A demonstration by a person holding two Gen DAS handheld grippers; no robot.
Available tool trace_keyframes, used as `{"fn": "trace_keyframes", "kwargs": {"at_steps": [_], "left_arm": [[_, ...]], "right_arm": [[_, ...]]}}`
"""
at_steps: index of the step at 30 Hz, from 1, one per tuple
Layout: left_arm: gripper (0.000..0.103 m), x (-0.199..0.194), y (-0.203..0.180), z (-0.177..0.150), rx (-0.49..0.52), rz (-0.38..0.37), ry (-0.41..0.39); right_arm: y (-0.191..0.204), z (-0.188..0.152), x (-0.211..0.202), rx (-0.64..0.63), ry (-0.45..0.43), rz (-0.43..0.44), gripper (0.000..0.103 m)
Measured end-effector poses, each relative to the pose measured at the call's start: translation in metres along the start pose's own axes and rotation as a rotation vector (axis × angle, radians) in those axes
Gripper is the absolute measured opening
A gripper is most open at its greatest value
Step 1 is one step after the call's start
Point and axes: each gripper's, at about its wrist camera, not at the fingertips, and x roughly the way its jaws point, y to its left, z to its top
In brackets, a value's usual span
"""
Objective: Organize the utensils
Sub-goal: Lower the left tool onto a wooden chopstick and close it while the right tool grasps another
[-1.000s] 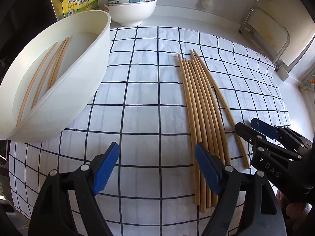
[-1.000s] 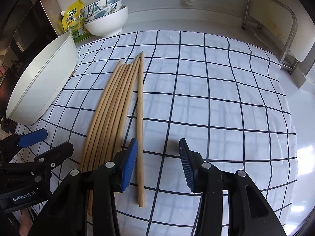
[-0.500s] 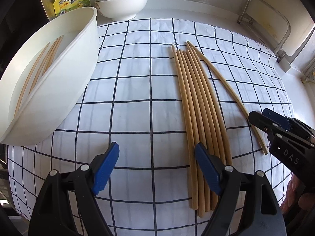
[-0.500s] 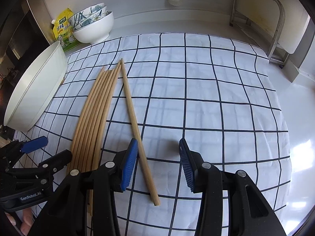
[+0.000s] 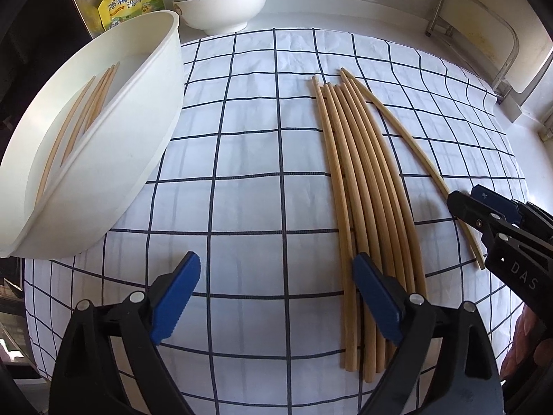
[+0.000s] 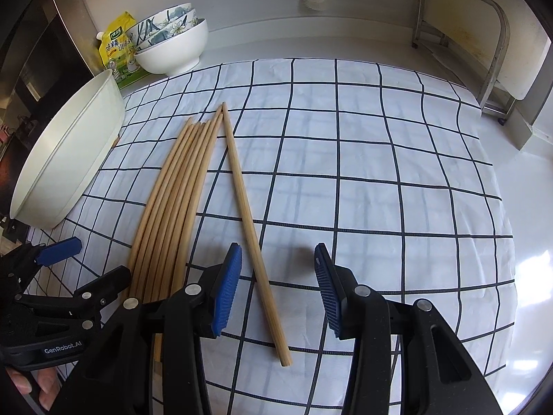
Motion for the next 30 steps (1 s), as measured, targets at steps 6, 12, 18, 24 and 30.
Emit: {"fn": "trace_keyframes", "kwargs": {"at_steps": [6, 12, 18, 24, 30], "left_arm": [[0.089, 0.0, -0.001, 0.007, 0.01, 0.091, 0.012], [0.09, 0.002, 0.012, 0.012, -0.023, 0.13, 0.025], [0.089, 0.011, 0.014, 0.025, -0.012, 0.135, 0.026], [0.086, 0.017, 0.006, 0.041, 0.007, 0.136, 0.006], [0.06, 0.013, 0.005, 0.036, -0.006, 0.04, 0.004]], "right_arm": [[0.0, 0.0, 0.0, -0.004, 0.001, 0.003, 0.042], [0.0, 0.004, 0.002, -0.013, -0.004, 0.005, 0.042], [0.003, 0.01, 0.008, -0.033, 0.002, 0.0, 0.042], [0.009, 0.014, 0.013, -0.074, -0.014, -0.041, 0.042], [0.017, 0.014, 0.016, -0.116, -0.035, -0.077, 0.04]]}}
